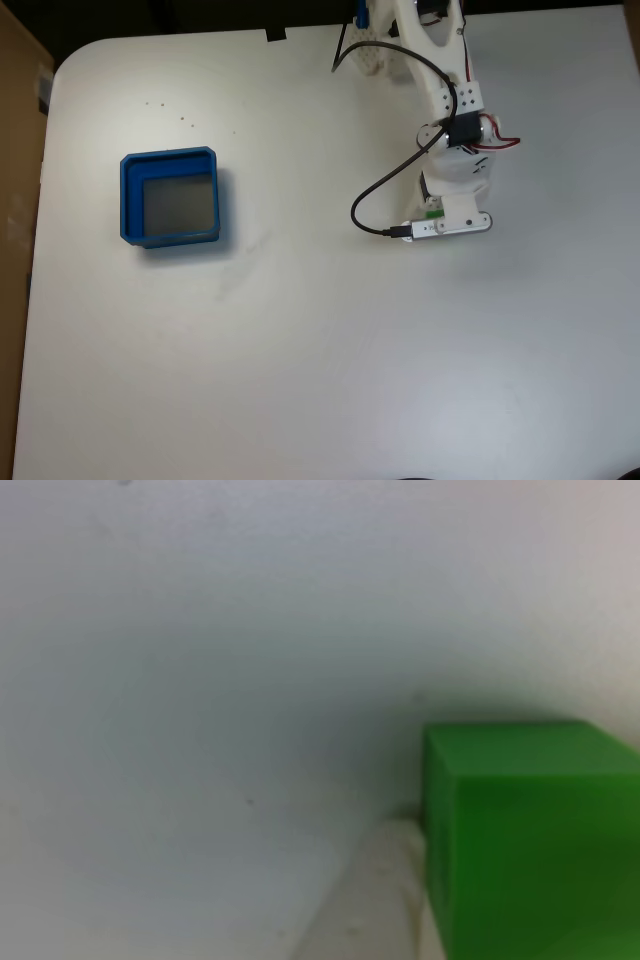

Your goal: Pick up green cube and drop it in the blue box

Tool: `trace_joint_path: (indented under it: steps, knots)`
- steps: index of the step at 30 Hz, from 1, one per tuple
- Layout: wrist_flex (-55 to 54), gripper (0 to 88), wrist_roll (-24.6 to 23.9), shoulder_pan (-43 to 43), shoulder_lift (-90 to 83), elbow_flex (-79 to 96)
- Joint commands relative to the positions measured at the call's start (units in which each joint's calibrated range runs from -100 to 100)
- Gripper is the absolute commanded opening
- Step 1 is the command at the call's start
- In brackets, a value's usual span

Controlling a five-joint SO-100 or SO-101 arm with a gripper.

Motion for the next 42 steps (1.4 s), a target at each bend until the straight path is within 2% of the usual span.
trace_joint_path:
  steps: [1,13,27,42]
  knots:
    - [-0.7,30.0,0.3,0.2,-0.8,-3.1]
    - [-0.7,28.2,0.3,-0.7,-0.8,-3.1]
    - [-0.5,1.6,0.3,-0.6,-0.8,-3.0]
    - [0.3,1.3,0.3,-0.5,-1.5,-3.0]
